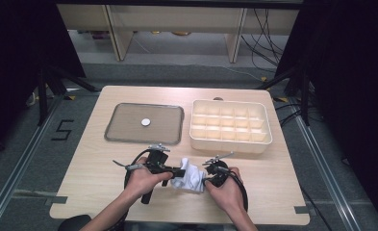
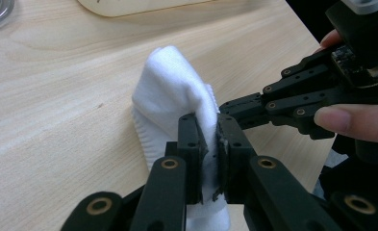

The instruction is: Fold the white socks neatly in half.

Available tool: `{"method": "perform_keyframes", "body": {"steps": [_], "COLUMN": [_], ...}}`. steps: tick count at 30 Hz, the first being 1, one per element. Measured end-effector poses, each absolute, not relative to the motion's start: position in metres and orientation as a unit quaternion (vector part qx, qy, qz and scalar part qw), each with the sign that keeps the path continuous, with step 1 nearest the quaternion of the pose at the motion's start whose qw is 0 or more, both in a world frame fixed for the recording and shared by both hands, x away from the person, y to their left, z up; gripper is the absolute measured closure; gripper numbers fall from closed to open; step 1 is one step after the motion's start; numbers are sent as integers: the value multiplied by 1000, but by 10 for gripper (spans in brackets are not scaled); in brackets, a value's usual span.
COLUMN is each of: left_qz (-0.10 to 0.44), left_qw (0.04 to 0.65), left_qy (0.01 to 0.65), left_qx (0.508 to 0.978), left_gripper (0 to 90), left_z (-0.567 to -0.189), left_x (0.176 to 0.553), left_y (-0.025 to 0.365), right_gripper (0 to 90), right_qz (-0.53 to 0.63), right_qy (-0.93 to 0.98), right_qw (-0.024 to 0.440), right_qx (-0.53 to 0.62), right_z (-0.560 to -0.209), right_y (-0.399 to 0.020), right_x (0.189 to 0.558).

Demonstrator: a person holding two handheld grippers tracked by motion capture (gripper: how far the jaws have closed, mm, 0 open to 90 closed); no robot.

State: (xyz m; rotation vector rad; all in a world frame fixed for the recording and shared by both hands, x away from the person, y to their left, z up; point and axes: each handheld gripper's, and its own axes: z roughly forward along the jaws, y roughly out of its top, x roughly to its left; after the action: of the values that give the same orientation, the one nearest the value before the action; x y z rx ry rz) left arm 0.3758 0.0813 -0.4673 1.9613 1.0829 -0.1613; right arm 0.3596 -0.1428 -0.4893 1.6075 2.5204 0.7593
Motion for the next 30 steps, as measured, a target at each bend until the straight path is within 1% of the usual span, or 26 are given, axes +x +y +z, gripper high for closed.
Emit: {"method": "perform_keyframes", "body": {"steps": [1,2,7,14,16,17,18,19,22,23,29,30], "left_qz": [-62,-61,-62,-59,-50,-50,-58,-57,-54,-51,-50,-51], "left_qw": [429,428,429,426,422,422,424,424,423,424,422,422], "left_qy": [435,436,430,429,431,429,425,426,425,428,422,420], "left_qx": [789,790,792,794,796,797,798,797,798,797,801,802], "left_gripper": [815,815,815,814,814,815,814,814,814,814,814,814], "left_z": [-467,-466,-466,-466,-465,-465,-465,-465,-465,-465,-465,-465], "left_x": [376,376,376,377,377,377,378,378,377,377,377,377], "left_y": [81,81,81,80,79,79,79,79,78,77,74,74], "right_gripper": [900,900,900,900,900,900,900,900,900,900,900,900], "right_qz": [245,240,248,249,250,252,246,257,256,255,252,257], "right_qy": [817,821,817,819,818,818,821,824,819,813,811,815], "right_qw": [29,39,28,29,28,25,32,21,25,12,19,14], "right_qx": [521,517,520,517,517,517,515,504,513,523,527,519], "right_z": [-489,-490,-489,-489,-489,-489,-489,-489,-487,-486,-487,-487], "right_y": [-142,-143,-140,-139,-138,-138,-140,-140,-137,-137,-136,-136], "right_x": [360,361,360,360,360,360,361,361,359,359,359,359]}}
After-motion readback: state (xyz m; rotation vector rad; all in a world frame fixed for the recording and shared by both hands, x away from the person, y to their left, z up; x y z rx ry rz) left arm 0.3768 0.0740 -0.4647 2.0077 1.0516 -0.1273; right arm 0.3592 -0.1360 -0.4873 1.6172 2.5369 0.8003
